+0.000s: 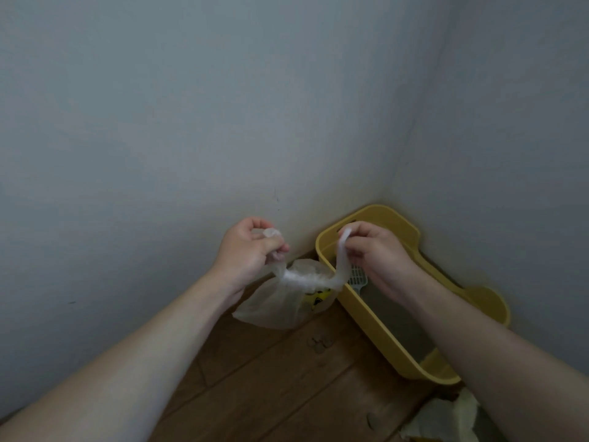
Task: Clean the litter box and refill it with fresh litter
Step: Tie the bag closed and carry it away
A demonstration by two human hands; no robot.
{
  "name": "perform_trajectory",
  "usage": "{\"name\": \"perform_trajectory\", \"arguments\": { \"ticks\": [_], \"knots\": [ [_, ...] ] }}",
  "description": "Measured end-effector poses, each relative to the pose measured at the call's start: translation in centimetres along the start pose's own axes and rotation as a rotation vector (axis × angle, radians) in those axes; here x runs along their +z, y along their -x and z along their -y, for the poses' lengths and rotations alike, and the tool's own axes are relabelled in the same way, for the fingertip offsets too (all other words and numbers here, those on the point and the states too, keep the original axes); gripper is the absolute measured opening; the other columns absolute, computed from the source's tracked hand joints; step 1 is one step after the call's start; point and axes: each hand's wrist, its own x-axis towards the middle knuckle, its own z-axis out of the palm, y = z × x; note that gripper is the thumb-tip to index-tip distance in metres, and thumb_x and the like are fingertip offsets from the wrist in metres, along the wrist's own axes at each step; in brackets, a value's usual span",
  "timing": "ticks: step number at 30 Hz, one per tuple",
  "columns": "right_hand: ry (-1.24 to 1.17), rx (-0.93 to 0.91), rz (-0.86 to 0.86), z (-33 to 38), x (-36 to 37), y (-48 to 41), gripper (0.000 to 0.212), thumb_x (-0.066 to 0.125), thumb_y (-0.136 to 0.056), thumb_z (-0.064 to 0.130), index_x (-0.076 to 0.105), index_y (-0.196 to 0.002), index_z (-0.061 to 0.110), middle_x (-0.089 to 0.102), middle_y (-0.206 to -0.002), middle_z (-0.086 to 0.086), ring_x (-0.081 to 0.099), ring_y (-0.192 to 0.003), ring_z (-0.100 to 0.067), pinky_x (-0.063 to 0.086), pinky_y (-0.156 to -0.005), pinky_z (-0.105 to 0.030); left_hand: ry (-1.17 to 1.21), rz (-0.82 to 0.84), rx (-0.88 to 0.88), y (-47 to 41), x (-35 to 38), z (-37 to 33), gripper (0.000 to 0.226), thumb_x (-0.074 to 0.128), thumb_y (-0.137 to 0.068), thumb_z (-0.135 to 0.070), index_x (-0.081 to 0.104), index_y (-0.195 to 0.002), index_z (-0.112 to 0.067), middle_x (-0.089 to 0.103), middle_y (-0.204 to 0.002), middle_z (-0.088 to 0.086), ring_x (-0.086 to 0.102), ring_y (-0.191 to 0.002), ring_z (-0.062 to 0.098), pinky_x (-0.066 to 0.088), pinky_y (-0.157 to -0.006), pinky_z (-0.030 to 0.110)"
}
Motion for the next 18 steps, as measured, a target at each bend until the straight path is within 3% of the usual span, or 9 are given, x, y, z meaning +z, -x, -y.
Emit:
{"name": "perform_trajectory", "arguments": {
  "ticks": [5,9,12,16,18],
  "knots": [
    [0.022,-0.011,0.076,0.6,1.0,0.5,0.011,0.065,-0.086,-0.001,0.069,-0.082,0.009,0.062,-0.086,-0.014,0.056,-0.080,-0.026,0.047,-0.075,-0.037,0.040,0.137,0.065,2.0,1.8,-1.7,0.027,0.069,-0.082,0.007,0.054,-0.094,-0.012,0.075,-0.085,0.015,0.060,-0.052,0.011,0.049,-0.053,0.022],
    [0.091,-0.077,0.064,0.7,1.9,0.9,0.015,0.069,-0.083,-0.001,0.062,-0.076,0.010,0.058,-0.076,-0.014,0.050,-0.067,-0.021,0.043,-0.061,-0.029,0.028,0.217,0.132,3.1,3.0,-1.5,0.037,0.081,-0.074,-0.001,0.054,-0.097,-0.011,0.063,-0.069,0.013,0.056,-0.058,0.017,0.049,-0.057,0.029],
    [0.135,-0.120,0.041,0.9,2.5,1.2,0.019,0.071,-0.085,0.001,0.058,-0.074,0.011,0.056,-0.071,-0.013,0.048,-0.065,-0.019,0.041,-0.056,-0.027,-0.060,0.199,0.159,3.2,3.5,-1.4,0.047,0.087,-0.064,-0.014,0.054,-0.096,-0.018,0.063,-0.073,0.028,0.053,-0.065,0.023,0.044,-0.061,0.037],
    [0.215,-0.164,0.020,1.4,2.3,1.3,0.021,0.075,-0.084,0.005,0.057,-0.073,0.009,0.052,-0.065,-0.011,0.045,-0.059,-0.018,0.037,-0.053,-0.030,-0.085,0.192,0.123,2.9,3.7,-1.2,0.044,0.077,-0.072,0.011,0.050,-0.093,-0.017,0.062,-0.059,0.008,0.054,-0.047,0.015,0.045,-0.051,0.029],
    [0.307,-0.208,-0.023,1.6,2.0,1.4,0.022,0.075,-0.084,0.008,0.057,-0.072,0.010,0.053,-0.061,-0.004,0.045,-0.053,-0.010,0.039,-0.049,-0.025,-0.113,0.198,0.108,2.8,3.7,-1.4,0.045,0.074,-0.073,0.015,0.049,-0.092,-0.016,0.062,-0.061,0.009,0.055,-0.042,0.013,0.046,-0.047,0.027]
  ]
}}
